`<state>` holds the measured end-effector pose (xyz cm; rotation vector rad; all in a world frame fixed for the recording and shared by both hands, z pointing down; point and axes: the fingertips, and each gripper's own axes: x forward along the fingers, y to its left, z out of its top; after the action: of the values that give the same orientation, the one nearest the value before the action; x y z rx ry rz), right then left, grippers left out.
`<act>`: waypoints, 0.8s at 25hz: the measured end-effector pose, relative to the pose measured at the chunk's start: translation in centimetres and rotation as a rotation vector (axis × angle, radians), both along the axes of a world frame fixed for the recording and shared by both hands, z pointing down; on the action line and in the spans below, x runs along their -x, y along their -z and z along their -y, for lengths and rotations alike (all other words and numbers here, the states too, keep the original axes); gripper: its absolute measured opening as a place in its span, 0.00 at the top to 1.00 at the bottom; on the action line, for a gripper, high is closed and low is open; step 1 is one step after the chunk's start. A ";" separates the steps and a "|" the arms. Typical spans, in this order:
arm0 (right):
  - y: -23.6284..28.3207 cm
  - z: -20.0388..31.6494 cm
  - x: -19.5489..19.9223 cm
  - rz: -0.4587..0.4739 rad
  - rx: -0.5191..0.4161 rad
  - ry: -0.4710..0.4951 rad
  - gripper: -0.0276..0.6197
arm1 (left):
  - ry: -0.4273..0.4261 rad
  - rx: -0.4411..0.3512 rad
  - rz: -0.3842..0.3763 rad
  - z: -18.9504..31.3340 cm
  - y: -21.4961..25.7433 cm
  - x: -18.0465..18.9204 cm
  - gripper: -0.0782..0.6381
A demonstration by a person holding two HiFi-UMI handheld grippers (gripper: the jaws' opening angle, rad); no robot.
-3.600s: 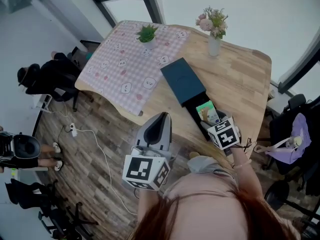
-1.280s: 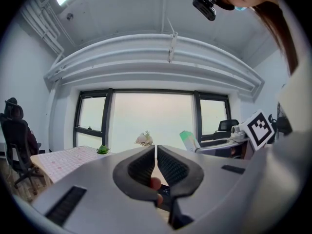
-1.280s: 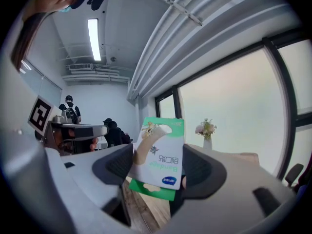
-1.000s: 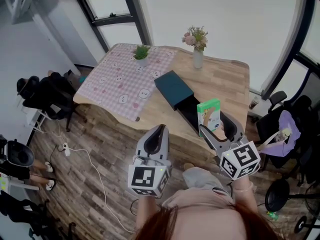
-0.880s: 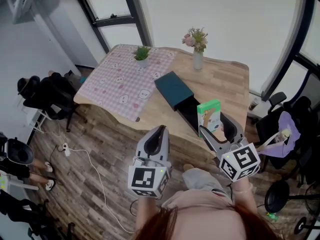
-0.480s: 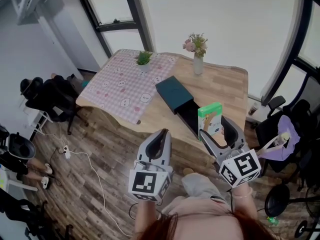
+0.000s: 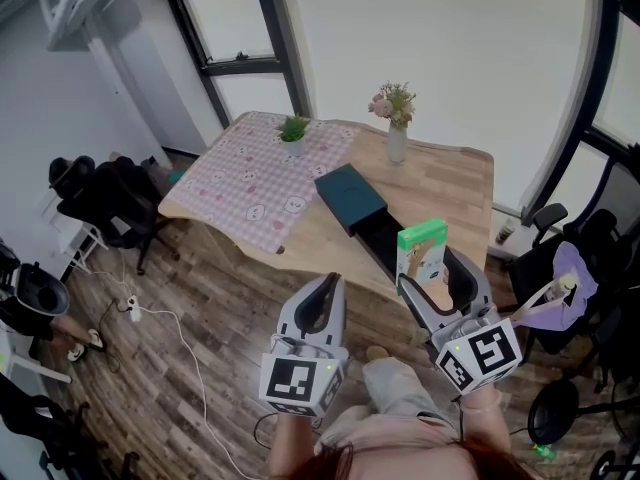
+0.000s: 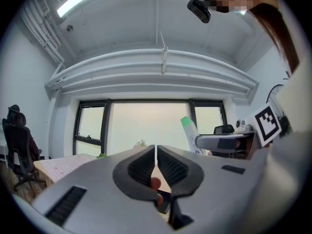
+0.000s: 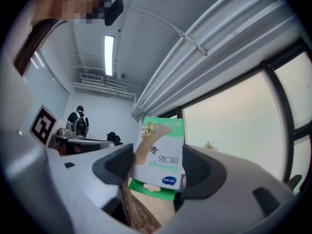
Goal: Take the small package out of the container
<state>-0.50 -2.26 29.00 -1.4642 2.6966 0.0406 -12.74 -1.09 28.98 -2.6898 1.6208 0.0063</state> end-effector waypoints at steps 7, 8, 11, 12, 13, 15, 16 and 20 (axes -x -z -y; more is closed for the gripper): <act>0.1 -1.6 -0.5 0.001 -0.017 0.009 0.47 | -0.001 0.014 -0.003 -2.4 -0.4 -1.2 0.87; 0.2 -1.6 -0.6 0.000 -0.022 0.012 0.47 | 0.002 0.013 -0.003 -2.5 -0.3 -1.3 0.87; 0.3 -1.5 -0.9 -0.012 -0.032 0.022 0.47 | 0.013 0.007 -0.007 -2.4 0.0 -1.9 0.87; 0.3 -1.4 -1.2 -0.016 -0.033 0.026 0.47 | 0.017 0.007 -0.008 -2.3 0.2 -2.3 0.87; 0.3 -1.2 -1.5 -0.018 -0.033 0.029 0.47 | 0.022 0.007 -0.009 -2.1 0.3 -2.7 0.87; 0.4 -0.8 -2.4 -0.023 -0.028 0.036 0.47 | 0.028 0.011 -0.010 -1.6 0.5 -3.7 0.87; 0.6 -0.6 -2.9 -0.025 -0.025 0.037 0.47 | 0.029 0.013 -0.010 -1.3 0.6 -4.4 0.87; 0.8 0.2 -5.2 -0.025 -0.015 0.044 0.47 | 0.027 0.021 -0.008 -0.7 1.0 -7.1 0.87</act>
<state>4.68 -2.45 28.20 -1.4092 2.7410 0.0773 -5.62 -0.41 28.00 -2.6863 1.6689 -0.0003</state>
